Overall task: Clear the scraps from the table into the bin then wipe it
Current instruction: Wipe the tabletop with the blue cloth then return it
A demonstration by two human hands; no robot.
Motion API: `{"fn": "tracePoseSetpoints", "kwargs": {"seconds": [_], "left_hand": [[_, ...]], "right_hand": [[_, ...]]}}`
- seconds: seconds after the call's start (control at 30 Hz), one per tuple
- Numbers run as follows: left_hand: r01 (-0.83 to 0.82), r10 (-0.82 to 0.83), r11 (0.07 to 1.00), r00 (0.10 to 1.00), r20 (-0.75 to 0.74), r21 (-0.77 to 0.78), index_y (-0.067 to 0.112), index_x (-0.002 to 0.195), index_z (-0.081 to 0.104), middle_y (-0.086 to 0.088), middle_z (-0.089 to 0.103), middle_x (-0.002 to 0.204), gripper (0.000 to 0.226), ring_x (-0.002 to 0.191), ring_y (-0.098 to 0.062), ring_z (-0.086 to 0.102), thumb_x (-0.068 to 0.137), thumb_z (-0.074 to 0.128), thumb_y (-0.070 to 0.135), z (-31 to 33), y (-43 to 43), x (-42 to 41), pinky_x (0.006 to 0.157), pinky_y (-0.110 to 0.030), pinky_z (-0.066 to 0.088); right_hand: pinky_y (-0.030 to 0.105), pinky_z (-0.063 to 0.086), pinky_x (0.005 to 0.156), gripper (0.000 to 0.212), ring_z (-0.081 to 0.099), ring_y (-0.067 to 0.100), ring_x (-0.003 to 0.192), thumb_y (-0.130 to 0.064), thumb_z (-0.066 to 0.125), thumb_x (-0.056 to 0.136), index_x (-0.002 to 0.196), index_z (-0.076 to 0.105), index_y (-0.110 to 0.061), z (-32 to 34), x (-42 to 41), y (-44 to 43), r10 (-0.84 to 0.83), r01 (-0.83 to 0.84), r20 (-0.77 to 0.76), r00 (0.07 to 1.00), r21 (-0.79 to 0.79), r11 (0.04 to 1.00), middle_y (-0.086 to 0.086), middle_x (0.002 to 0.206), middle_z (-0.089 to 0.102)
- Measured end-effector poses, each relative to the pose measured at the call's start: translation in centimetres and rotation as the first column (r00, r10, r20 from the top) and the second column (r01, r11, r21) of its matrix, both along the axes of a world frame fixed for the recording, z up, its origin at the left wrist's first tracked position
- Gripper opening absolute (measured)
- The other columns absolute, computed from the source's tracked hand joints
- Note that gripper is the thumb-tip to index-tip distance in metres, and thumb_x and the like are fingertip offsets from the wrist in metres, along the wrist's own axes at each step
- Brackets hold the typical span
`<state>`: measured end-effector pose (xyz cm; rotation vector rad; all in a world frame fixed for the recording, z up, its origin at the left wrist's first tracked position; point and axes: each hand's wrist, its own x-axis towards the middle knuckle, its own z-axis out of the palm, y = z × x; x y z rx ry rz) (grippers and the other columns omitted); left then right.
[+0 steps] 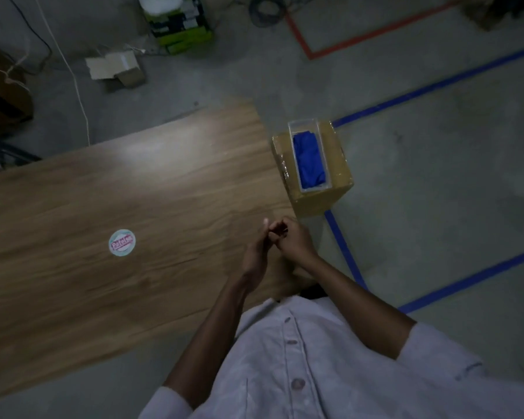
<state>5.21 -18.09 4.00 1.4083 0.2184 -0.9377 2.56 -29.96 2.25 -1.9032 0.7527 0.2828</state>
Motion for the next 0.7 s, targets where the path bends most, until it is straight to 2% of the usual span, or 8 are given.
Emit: {"fn": "tracePoseSetpoints", "kwargs": {"seconds": [0.07,0.13,0.23,0.37,0.47,0.53,0.6,0.7], "left_hand": [[0.037,-0.037,0.999,0.999,-0.002,0.018,0.011,0.137,0.061,-0.007,0.06,0.144,0.046,0.135,-0.013,0.054,0.108,0.041,0.041,-1.2,-2.3,-0.7,0.118,-0.034,0.037],[0.108,-0.108,0.994,0.994,-0.01,0.027,0.023,0.142,0.056,-0.001,0.05,0.153,0.042,0.133,-0.004,0.051,0.108,0.039,0.042,-1.9,-4.6,-1.3,0.117,-0.029,0.035],[0.141,-0.14,0.99,0.99,-0.034,0.029,0.036,0.122,0.059,0.015,0.058,0.132,0.028,0.111,0.015,0.055,0.111,0.034,0.032,-2.6,-8.6,-1.2,0.096,-0.01,0.04],[0.183,-0.182,0.979,0.983,-0.016,0.089,0.035,0.114,0.059,0.014,0.062,0.117,0.017,0.101,0.012,0.058,0.108,0.043,0.038,-3.0,-14.3,0.0,0.088,-0.018,0.043],[0.168,-0.177,0.974,0.983,0.045,0.154,0.029,0.116,0.053,0.015,0.058,0.114,0.01,0.092,0.025,0.056,0.109,0.046,0.031,-3.6,-17.0,0.4,0.084,-0.009,0.044],[0.165,-0.178,0.963,0.983,0.044,0.211,0.024,0.125,0.053,0.012,0.06,0.121,0.025,0.106,0.019,0.057,0.107,0.047,0.04,-4.5,-18.7,0.8,0.093,-0.011,0.046],[0.139,-0.161,0.943,0.986,0.05,0.302,0.017,0.137,0.054,0.002,0.06,0.135,0.055,0.123,-0.005,0.058,0.1,0.051,0.059,-5.9,-20.2,1.4,0.108,-0.032,0.046],[0.093,-0.11,0.936,0.993,0.032,0.34,0.02,0.132,0.057,0.0,0.057,0.133,0.043,0.116,-0.008,0.058,0.103,0.05,0.051,-8.7,-21.8,3.4,0.102,-0.03,0.043]], "right_hand": [[0.022,0.044,0.066,0.011,0.063,0.01,0.082,-0.014,0.072,0.093,0.089,0.064,-0.022,-0.5,0.0,-2.3,-0.019,0.019,-0.048,0.999,-0.003,1.0,-0.007,0.088,0.066],[0.027,0.048,0.072,0.003,0.064,0.014,0.088,-0.021,0.068,0.097,0.094,0.068,-0.019,-1.4,-0.1,-4.6,-0.026,0.024,-0.108,0.994,-0.012,1.0,-0.004,0.091,0.068],[0.031,0.05,0.08,0.007,0.067,0.022,0.097,-0.019,0.066,0.098,0.101,0.071,-0.016,-3.1,-0.5,-8.3,-0.066,0.066,-0.135,0.989,-0.01,0.998,0.0,0.096,0.07],[0.036,0.053,0.083,0.015,0.066,0.022,0.098,-0.018,0.057,0.103,0.104,0.072,-0.017,-4.4,-0.1,-13.2,-0.101,0.111,-0.163,0.981,0.048,0.993,0.001,0.103,0.071],[0.03,0.05,0.08,0.018,0.063,0.016,0.096,-0.02,0.056,0.103,0.095,0.068,-0.031,-5.4,1.2,-16.1,-0.067,0.079,-0.176,0.982,0.065,0.995,-0.005,0.104,0.069],[0.029,0.049,0.08,0.018,0.063,0.015,0.095,-0.021,0.057,0.103,0.097,0.069,-0.033,-6.4,2.1,-17.5,-0.024,0.037,-0.18,0.983,0.07,0.997,-0.004,0.107,0.07],[0.031,0.051,0.083,0.018,0.065,0.017,0.097,-0.024,0.056,0.103,0.105,0.072,-0.03,-7.8,3.0,-18.6,0.011,0.005,-0.201,0.979,0.077,0.997,-0.003,0.11,0.072],[0.034,0.053,0.085,0.022,0.065,0.018,0.097,-0.028,0.052,0.105,0.112,0.073,-0.027,-9.9,4.8,-20.1,0.029,-0.009,-0.216,0.976,0.092,0.996,-0.002,0.107,0.07]]}}
